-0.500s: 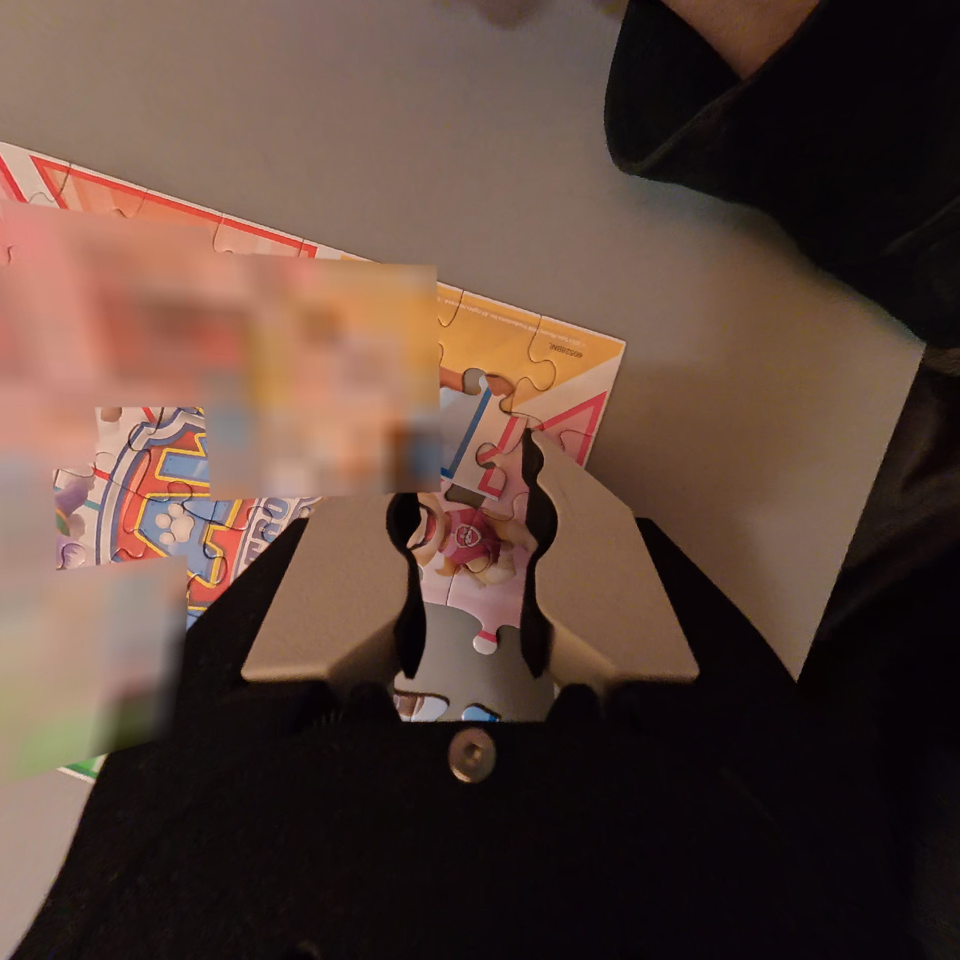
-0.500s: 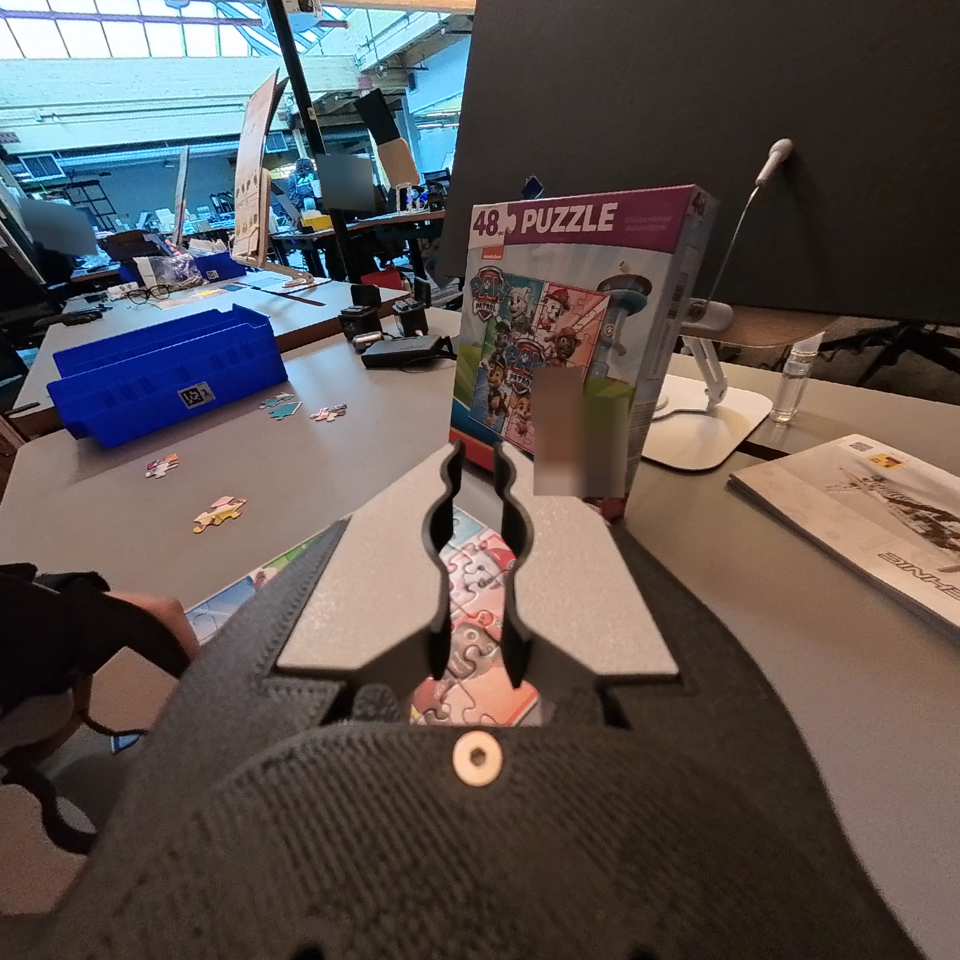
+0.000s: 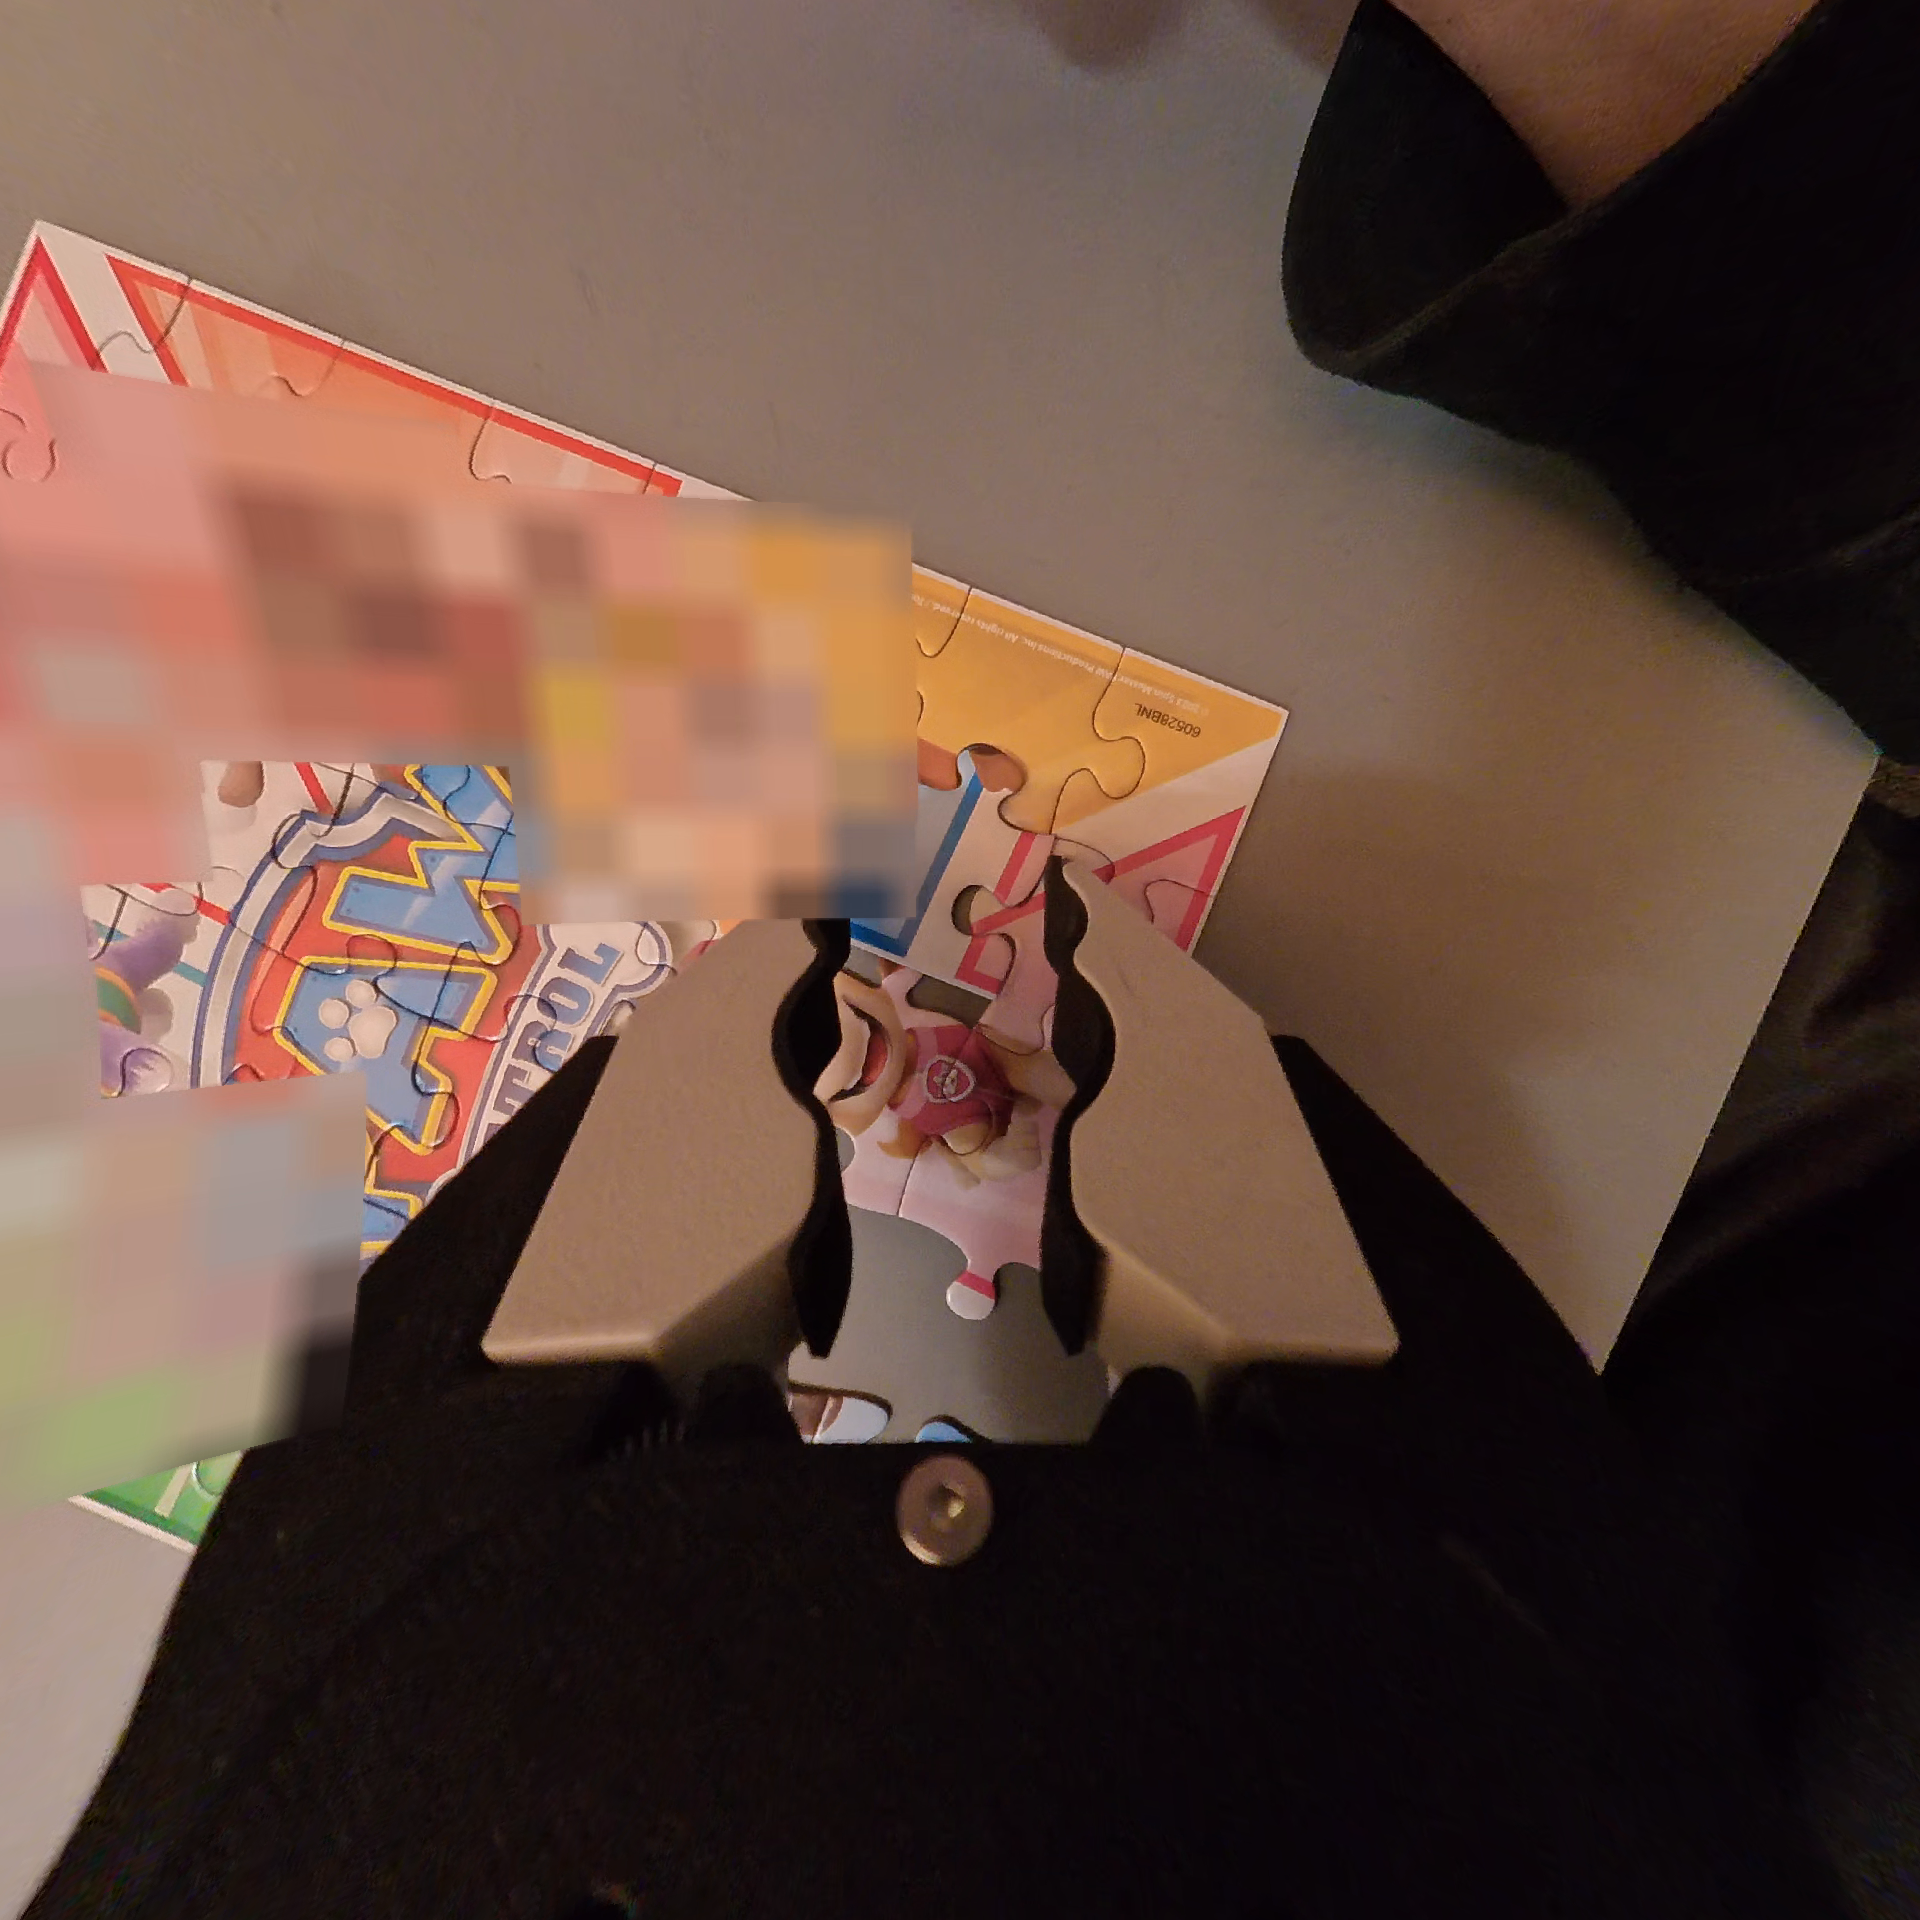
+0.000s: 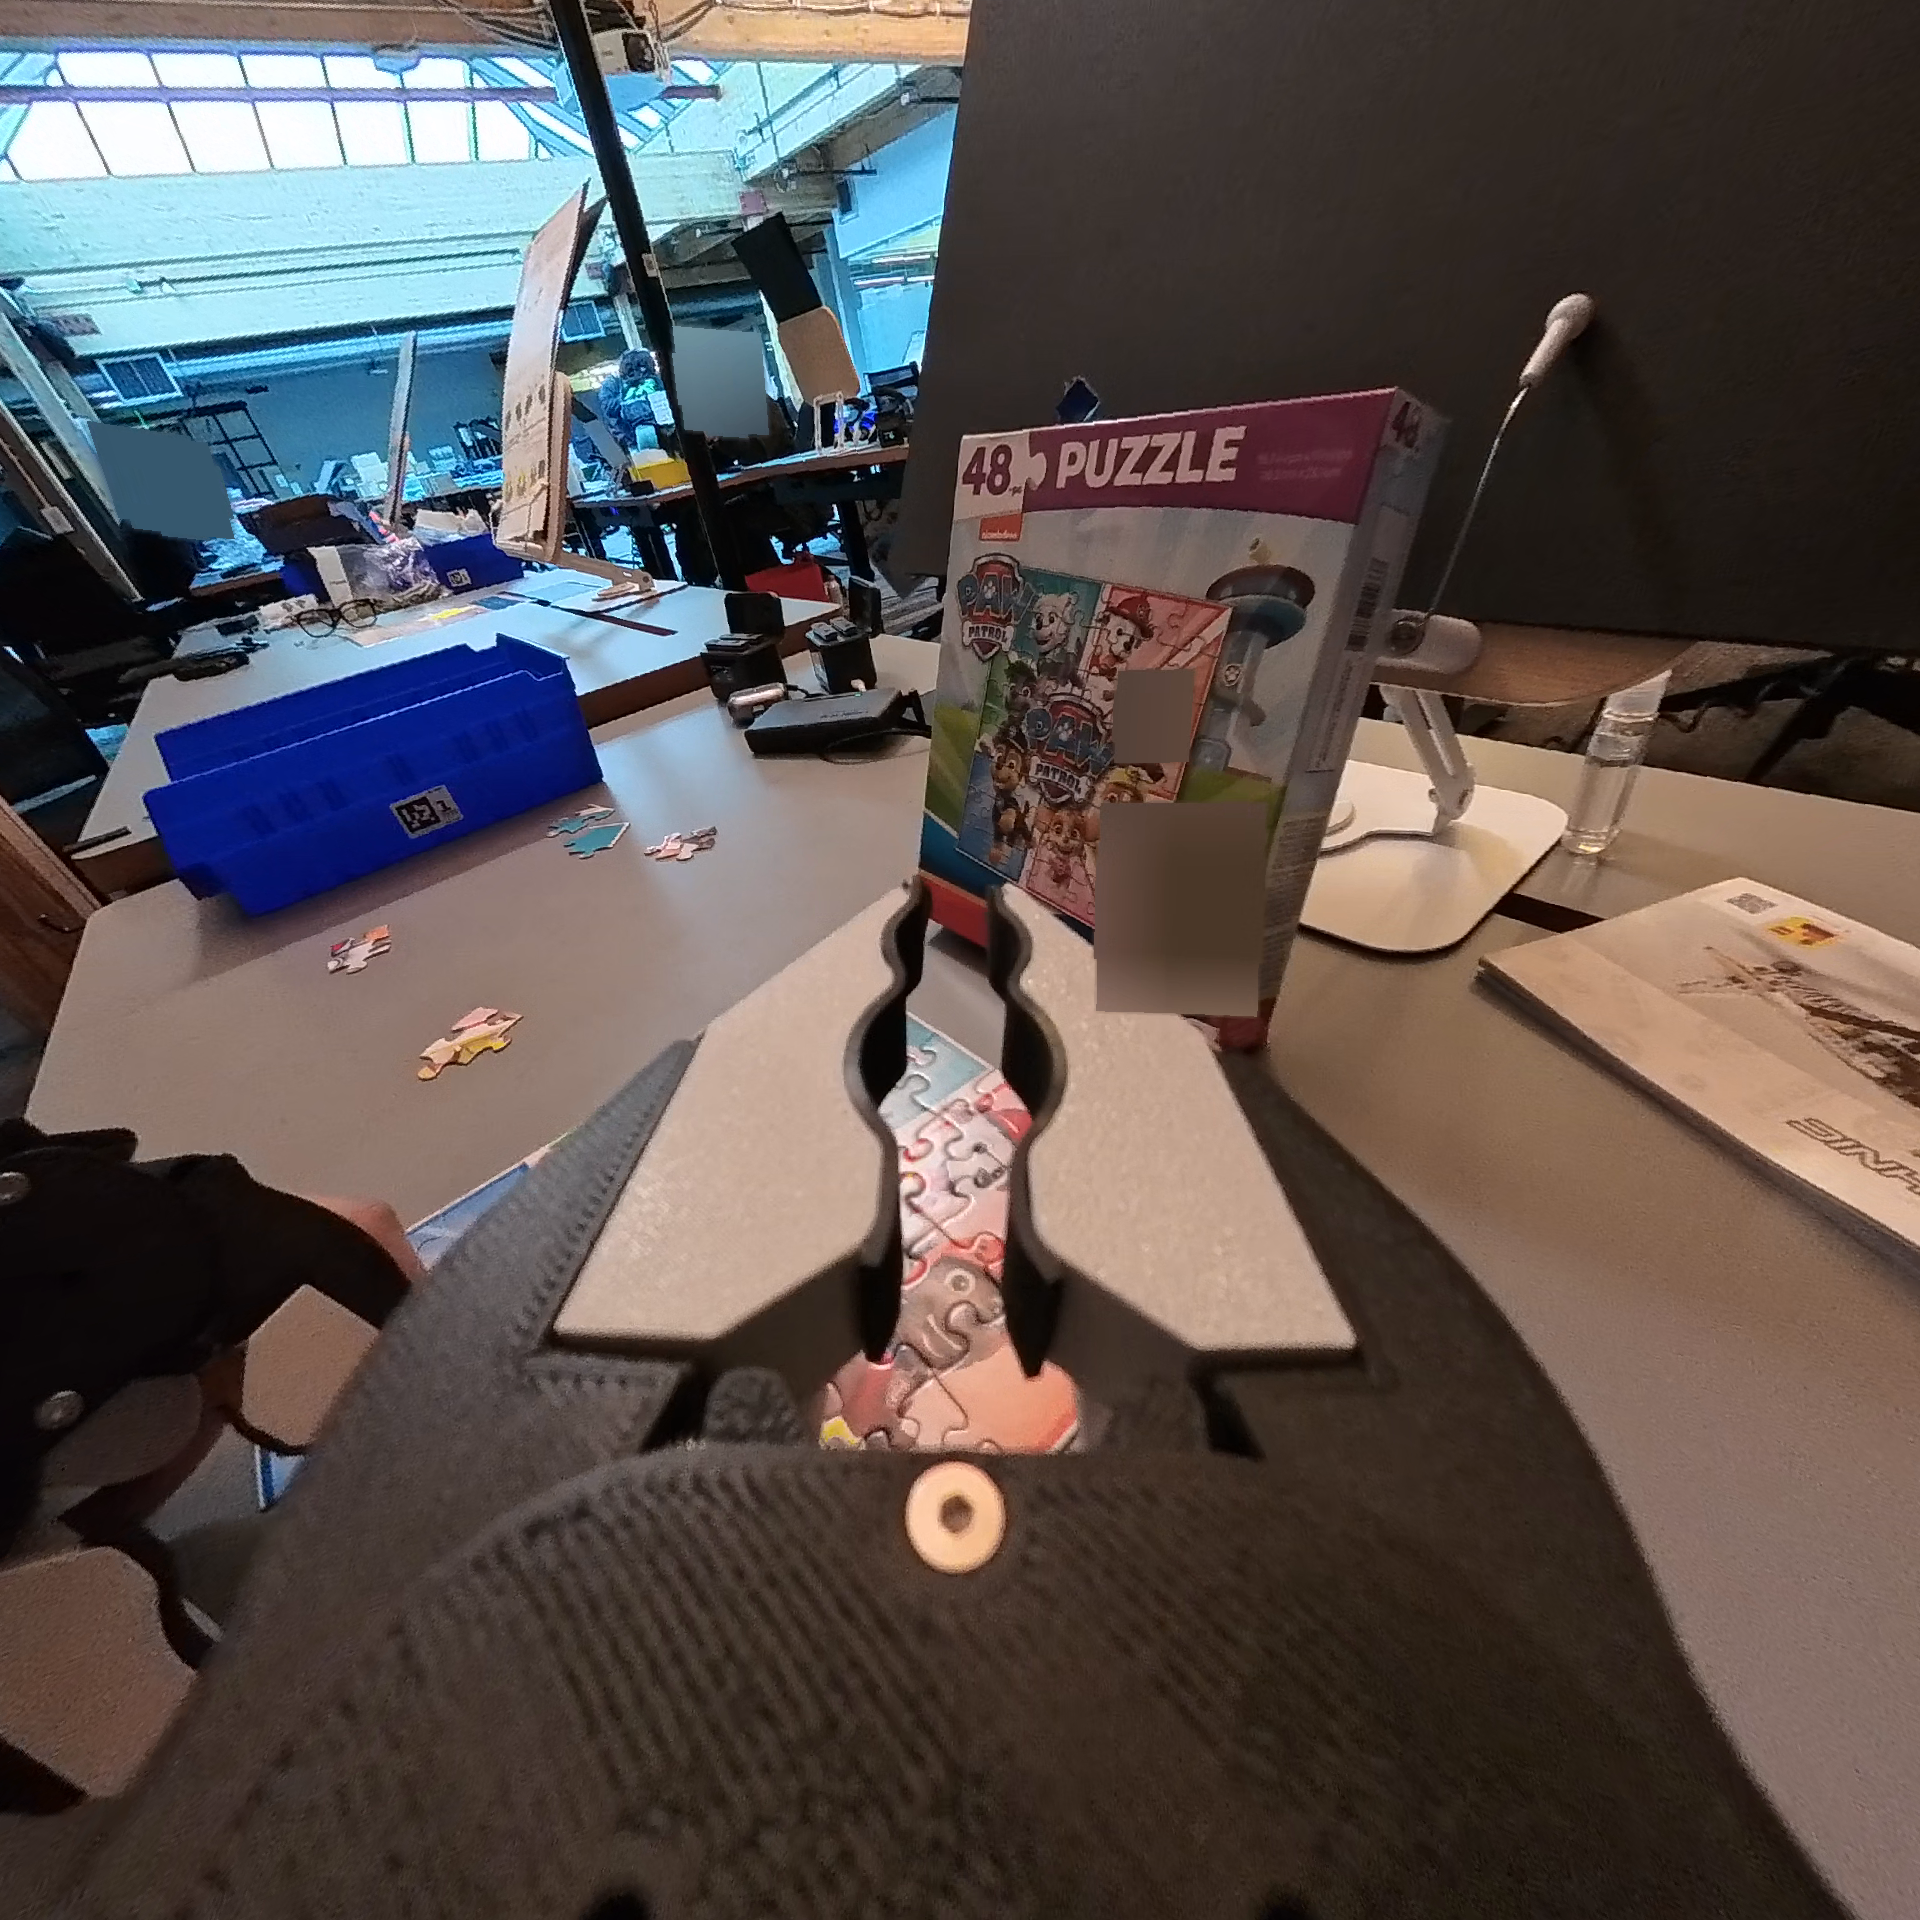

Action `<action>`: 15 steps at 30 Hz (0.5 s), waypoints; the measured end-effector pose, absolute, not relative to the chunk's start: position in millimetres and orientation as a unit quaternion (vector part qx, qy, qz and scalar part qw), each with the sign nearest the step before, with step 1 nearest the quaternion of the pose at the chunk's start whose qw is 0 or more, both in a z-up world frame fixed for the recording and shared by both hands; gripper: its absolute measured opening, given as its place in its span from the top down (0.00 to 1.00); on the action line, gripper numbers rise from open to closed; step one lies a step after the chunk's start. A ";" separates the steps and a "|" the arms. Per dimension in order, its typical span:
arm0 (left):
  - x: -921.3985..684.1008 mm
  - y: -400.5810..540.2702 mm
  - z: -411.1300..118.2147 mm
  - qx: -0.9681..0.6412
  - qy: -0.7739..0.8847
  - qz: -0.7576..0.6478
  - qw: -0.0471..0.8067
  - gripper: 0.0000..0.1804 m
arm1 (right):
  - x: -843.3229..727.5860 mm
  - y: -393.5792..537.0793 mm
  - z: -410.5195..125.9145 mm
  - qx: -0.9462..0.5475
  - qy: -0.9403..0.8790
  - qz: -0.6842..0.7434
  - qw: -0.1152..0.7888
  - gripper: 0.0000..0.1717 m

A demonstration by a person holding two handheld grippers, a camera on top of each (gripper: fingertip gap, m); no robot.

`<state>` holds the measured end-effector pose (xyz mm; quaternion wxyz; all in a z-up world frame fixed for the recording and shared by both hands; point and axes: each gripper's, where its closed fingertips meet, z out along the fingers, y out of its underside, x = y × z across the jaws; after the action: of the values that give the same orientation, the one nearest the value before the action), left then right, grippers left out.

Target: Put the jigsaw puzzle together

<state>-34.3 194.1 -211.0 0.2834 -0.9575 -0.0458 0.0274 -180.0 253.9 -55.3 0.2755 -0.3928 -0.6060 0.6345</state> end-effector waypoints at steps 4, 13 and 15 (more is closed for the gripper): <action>-34.2 193.7 -211.5 -0.957 -0.050 0.022 0.284 0.79 | -179.6 253.8 -54.5 -0.392 -0.605 0.637 0.274 0.94; -32.4 191.6 -211.5 -0.959 -0.049 0.012 0.280 0.79 | -178.7 254.2 -52.5 -0.391 -0.600 0.644 0.269 0.95; -31.8 191.2 -211.4 -0.959 -0.048 0.009 0.280 0.79 | -178.5 254.2 -52.1 -0.391 -0.599 0.646 0.267 0.95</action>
<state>-31.8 191.2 -211.4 0.2799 -0.9587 -0.0485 0.0088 -178.5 254.2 -52.1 0.2671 -0.3910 -0.5985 0.6462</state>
